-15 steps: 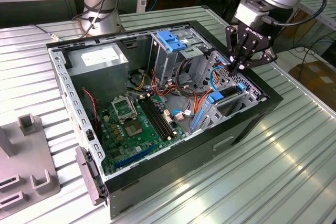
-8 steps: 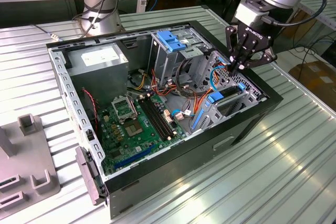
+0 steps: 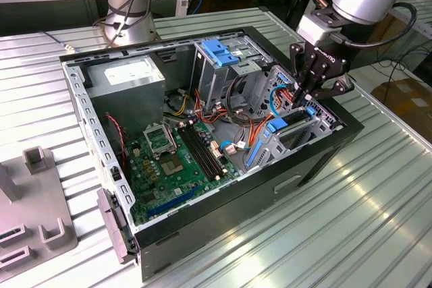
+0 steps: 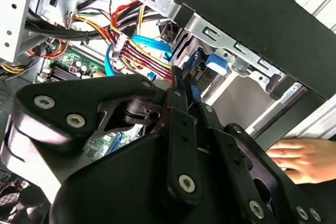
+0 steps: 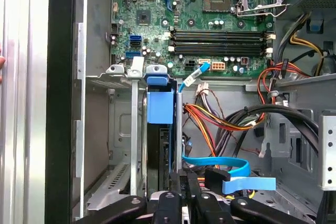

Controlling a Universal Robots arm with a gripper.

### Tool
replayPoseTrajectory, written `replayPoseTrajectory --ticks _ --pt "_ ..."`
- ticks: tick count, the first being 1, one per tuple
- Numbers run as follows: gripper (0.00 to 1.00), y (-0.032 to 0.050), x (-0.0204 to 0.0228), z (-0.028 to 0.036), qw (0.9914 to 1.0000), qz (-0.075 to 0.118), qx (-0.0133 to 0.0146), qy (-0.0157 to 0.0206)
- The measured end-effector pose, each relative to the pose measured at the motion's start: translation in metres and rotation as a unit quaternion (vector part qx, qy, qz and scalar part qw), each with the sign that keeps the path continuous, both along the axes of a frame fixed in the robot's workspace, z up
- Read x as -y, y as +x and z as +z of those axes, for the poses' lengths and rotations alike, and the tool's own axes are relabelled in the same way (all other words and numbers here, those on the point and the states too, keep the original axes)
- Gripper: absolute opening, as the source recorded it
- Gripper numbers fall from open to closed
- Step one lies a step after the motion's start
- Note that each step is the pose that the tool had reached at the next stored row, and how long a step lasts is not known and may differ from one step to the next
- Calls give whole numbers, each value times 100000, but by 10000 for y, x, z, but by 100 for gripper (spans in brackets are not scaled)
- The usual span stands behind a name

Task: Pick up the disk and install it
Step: 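Insert the first disk wire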

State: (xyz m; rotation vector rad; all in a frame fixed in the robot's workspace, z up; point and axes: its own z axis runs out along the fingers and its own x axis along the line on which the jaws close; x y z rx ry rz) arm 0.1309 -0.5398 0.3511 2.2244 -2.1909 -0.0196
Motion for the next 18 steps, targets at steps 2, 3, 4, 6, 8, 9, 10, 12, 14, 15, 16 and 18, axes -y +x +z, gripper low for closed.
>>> replayPoseTrajectory --ticks 2,3,4,6,8,9,10,12,14,15,16,18 --pt "16 -6 1 -1 100000 -131 2 -35" --pt "16 -7 1 -1 100000 -258 0 -47" --pt "16 -6 1 -1 99999 -378 0 -62" --pt "16 -6 0 -1 99999 -382 2 -61" --pt "16 -6 0 -1 99999 -397 0 -61" --pt "16 -6 1 -1 99999 -402 2 -64" --pt "16 -7 1 -1 99999 -405 1 -65" --pt "16 -6 1 -1 99999 -411 3 -65" --pt "16 -7 1 -1 99999 -459 2 -64" --pt "16 -7 2 -1 99998 -583 3 -68" --pt "16 -7 7 -2 99997 -765 2 -71" --pt "16 -7 14 -3 99995 -973 2 -103"
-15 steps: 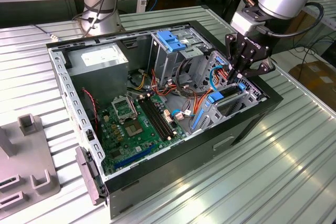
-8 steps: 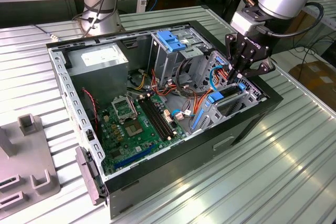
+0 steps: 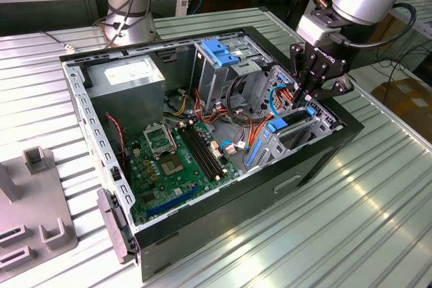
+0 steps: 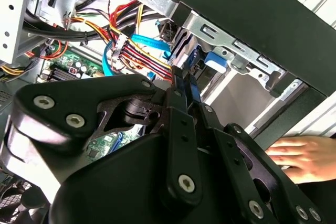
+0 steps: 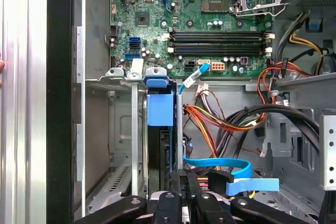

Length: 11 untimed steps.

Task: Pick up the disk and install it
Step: 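Insert the first disk wire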

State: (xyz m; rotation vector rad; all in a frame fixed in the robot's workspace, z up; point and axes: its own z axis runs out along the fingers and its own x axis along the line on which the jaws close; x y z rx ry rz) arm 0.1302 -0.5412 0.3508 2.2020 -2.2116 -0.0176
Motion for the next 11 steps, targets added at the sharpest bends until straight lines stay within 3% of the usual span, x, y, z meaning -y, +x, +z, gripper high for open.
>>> replayPoseTrajectory --ticks 4,11 --pt "16 0 33 -7 99999 -528 0 -84" --pt "16 -3 45 -27 99998 -582 -2 -80"
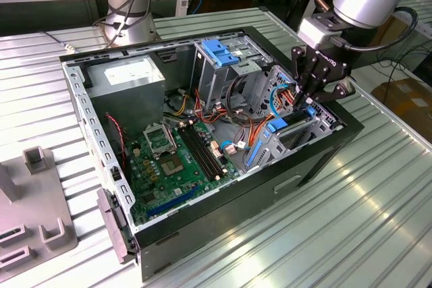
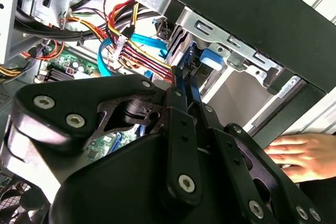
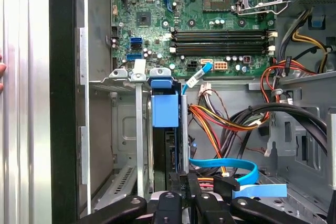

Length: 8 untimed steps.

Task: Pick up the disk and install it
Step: 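Insert the first disk wire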

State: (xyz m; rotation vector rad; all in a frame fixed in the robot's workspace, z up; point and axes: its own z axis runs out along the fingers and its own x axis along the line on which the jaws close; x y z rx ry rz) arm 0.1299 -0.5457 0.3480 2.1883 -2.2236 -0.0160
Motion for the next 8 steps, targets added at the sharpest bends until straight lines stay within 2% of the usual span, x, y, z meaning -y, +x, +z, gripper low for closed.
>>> replayPoseTrajectory --ticks 3,8 --pt "16 0 20 -6 100000 0 1 -10" --pt "16 -1 23 -6 100000 0 2 -158"
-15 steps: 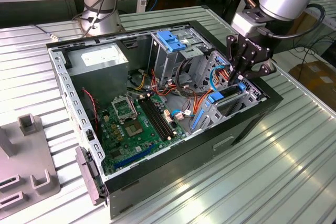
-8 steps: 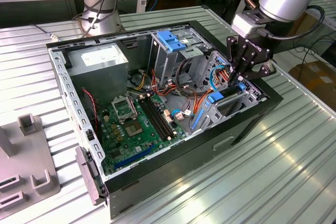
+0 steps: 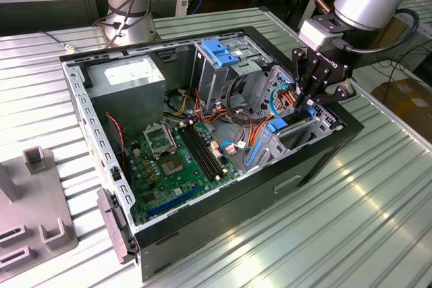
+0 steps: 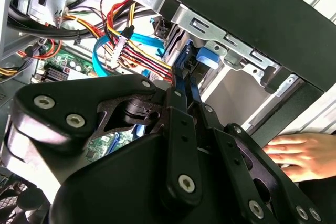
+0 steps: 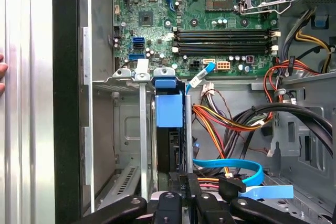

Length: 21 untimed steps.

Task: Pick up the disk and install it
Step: 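Insert the first disk wire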

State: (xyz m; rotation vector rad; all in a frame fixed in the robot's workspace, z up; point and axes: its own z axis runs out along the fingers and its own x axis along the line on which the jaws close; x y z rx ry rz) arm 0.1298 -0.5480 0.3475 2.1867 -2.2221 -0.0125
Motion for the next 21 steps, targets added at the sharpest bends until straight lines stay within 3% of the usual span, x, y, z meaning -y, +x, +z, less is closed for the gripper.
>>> replayPoseTrajectory --ticks 15,20,21 --pt "16 -14 8 -1 100000 0 -30 -235" --pt "16 -14 8 -25 100000 1 -29 -246" --pt "16 -14 8 -56 100000 -2 -42 -242"
